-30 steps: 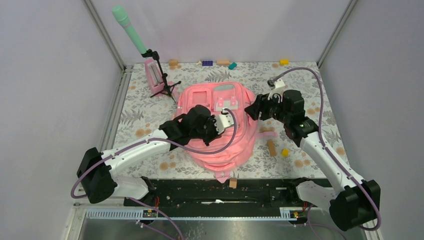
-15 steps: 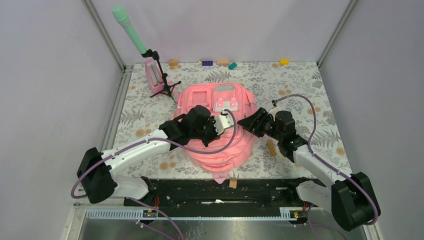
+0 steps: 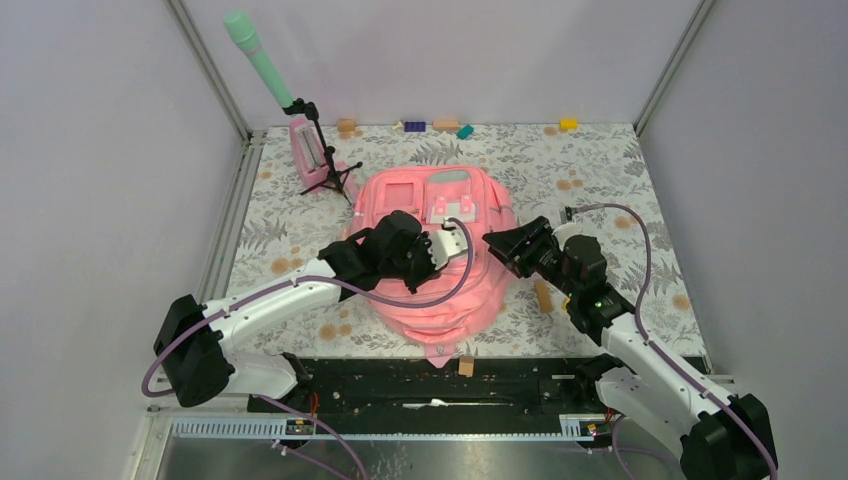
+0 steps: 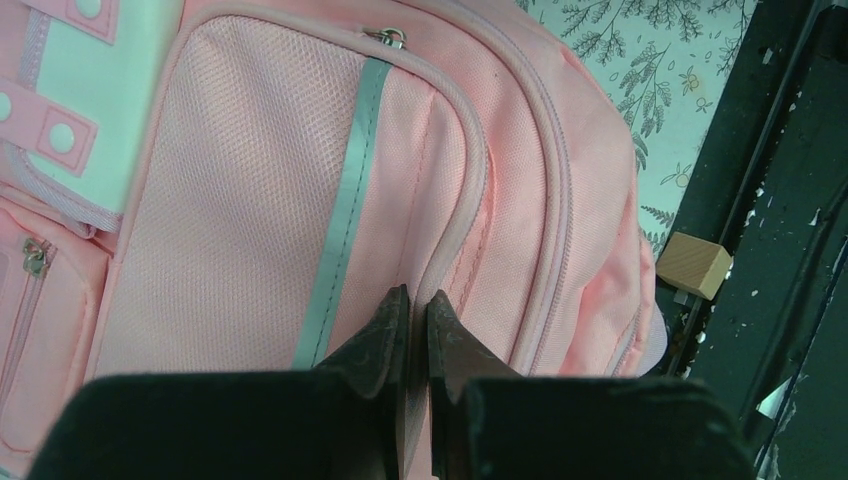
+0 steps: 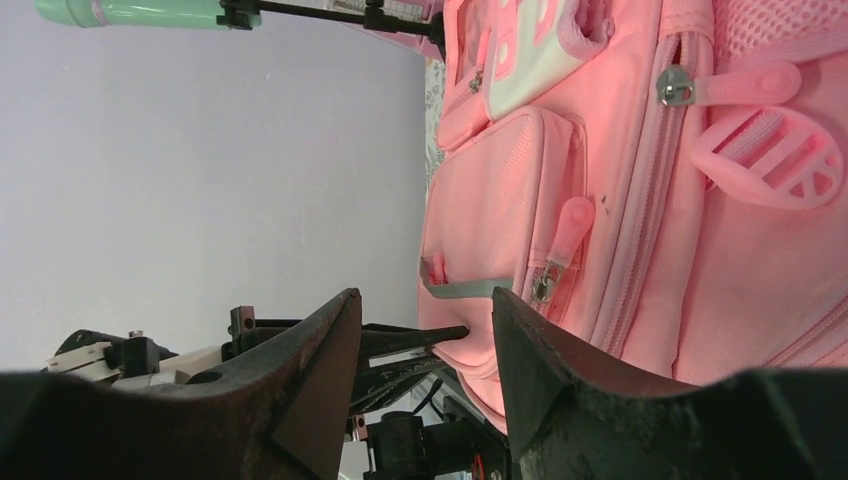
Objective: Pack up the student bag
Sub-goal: Unzip the student bag at the center of the board.
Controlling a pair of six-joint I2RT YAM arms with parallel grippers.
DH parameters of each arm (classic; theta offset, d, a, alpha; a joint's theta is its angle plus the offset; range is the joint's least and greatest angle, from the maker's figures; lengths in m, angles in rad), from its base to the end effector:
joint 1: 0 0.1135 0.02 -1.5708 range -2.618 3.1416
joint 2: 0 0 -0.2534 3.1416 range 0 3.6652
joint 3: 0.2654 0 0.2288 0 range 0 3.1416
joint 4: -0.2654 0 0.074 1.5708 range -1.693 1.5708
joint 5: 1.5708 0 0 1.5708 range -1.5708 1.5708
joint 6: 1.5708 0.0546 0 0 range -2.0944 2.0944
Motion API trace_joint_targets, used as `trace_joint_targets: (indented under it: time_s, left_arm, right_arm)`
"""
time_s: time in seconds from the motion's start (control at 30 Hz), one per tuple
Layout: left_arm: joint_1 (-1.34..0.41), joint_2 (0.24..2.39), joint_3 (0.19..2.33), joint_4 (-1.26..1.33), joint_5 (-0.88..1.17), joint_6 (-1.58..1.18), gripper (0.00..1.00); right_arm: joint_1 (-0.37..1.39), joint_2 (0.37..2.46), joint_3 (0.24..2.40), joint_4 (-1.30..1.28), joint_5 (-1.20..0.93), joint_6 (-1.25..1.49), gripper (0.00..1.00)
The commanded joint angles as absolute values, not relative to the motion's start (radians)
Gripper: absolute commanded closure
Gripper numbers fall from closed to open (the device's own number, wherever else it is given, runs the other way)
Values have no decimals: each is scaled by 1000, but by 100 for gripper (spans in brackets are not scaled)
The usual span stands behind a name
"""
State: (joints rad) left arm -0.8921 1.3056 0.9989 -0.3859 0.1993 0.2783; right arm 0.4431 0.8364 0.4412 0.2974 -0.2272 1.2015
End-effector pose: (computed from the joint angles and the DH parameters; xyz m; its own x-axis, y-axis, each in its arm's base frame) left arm 0.1676 -0.2250 0.2672 -0.1495 0.6144 -0.7747 0.9357 0.3411 0.0899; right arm 0.1787 0.0984 0.2595 -0.6103 0.7161 -0.3387 -0.1416 0.3221 0.9361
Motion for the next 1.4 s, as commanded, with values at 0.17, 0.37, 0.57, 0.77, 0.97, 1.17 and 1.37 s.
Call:
trace_joint_targets:
  time_s: [0.17,0.37,0.57,0.77,0.97,1.17,1.37]
  left_arm:
    - [-889,1272,999,-302,203,215,100]
    - [-891,1266,992,-296,215,211,100]
    - [-896,1266,990,-293,222,212,100]
    - [-899,1269,988,-290,230,212,100]
    - [-898,1278,991,-291,228,213,100]
    - [-899,1288,993,-289,230,215,100]
    - [-899,1294,996,-289,226,216,100]
  right_arm:
    - [544,922,408,376,-124,1346,45]
    - [617,960,383,382,50,1390,45]
    - [649,962,326,407,241,1454,46]
    - [652,1032,369,472,249,1476,47]
    - [680,1079,361,526,233,1550,46]
    - [689,1122,360,617,223,1607,47]
    - [693,1104,361,602,325,1580,58]
